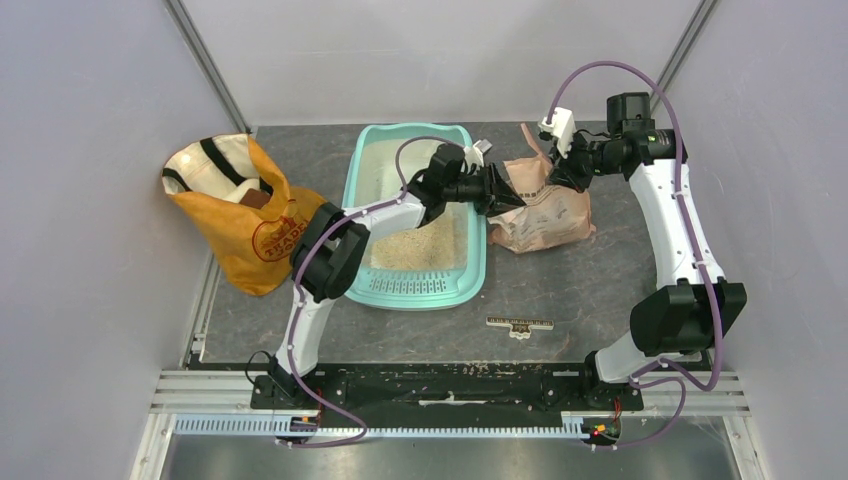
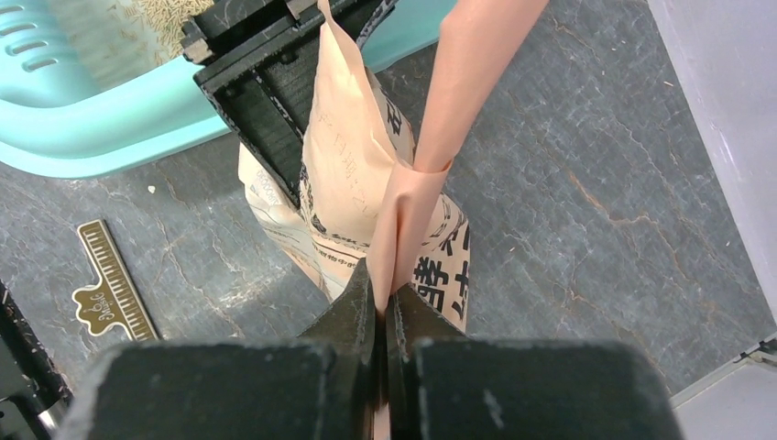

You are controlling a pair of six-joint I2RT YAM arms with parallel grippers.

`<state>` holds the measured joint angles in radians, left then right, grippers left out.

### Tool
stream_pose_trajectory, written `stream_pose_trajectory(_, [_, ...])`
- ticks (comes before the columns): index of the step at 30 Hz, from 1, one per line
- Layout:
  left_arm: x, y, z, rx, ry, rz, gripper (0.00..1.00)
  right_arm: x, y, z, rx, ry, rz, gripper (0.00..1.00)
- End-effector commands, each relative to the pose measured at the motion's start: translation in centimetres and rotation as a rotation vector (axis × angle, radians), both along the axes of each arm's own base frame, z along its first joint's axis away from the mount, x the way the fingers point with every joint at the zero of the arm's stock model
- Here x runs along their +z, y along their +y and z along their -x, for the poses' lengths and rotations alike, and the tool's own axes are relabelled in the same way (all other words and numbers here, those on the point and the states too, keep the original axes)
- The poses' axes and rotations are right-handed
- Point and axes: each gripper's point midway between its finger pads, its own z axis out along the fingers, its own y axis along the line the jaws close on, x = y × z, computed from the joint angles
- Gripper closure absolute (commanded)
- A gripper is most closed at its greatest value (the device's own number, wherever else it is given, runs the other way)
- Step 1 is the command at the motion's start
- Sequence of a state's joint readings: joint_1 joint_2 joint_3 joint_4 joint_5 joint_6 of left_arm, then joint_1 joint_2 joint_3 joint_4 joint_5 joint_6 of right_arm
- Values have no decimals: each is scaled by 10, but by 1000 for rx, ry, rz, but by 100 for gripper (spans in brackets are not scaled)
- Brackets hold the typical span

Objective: Fill the litter box with clean litter

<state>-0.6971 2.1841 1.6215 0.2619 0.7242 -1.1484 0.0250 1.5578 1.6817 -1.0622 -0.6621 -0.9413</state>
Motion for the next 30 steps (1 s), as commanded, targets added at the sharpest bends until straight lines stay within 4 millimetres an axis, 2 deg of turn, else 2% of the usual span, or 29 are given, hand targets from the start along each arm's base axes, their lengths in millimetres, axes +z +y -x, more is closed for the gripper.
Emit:
stream_pose_trajectory(1, [57,3,11,-66,-43,185,98,49,21,-2,102,-178,-86,100])
stream_pose_trajectory(6, [70,24,12,-59,-62,186,98,53,18,-5,87,-183,-90,100])
stream_pose_trajectory(15, [75,67,4,-19,-67,179,98,59,11,-9,65,-197,-77,100])
stream_pose_trajectory(23, [93,92,7,-20,-85,238,98,58,7,-10,57,-200,-63,100])
stream_pose_trajectory(30, [86,115,-1,13,-19,244,98,61,6,-14,49,-206,-59,100])
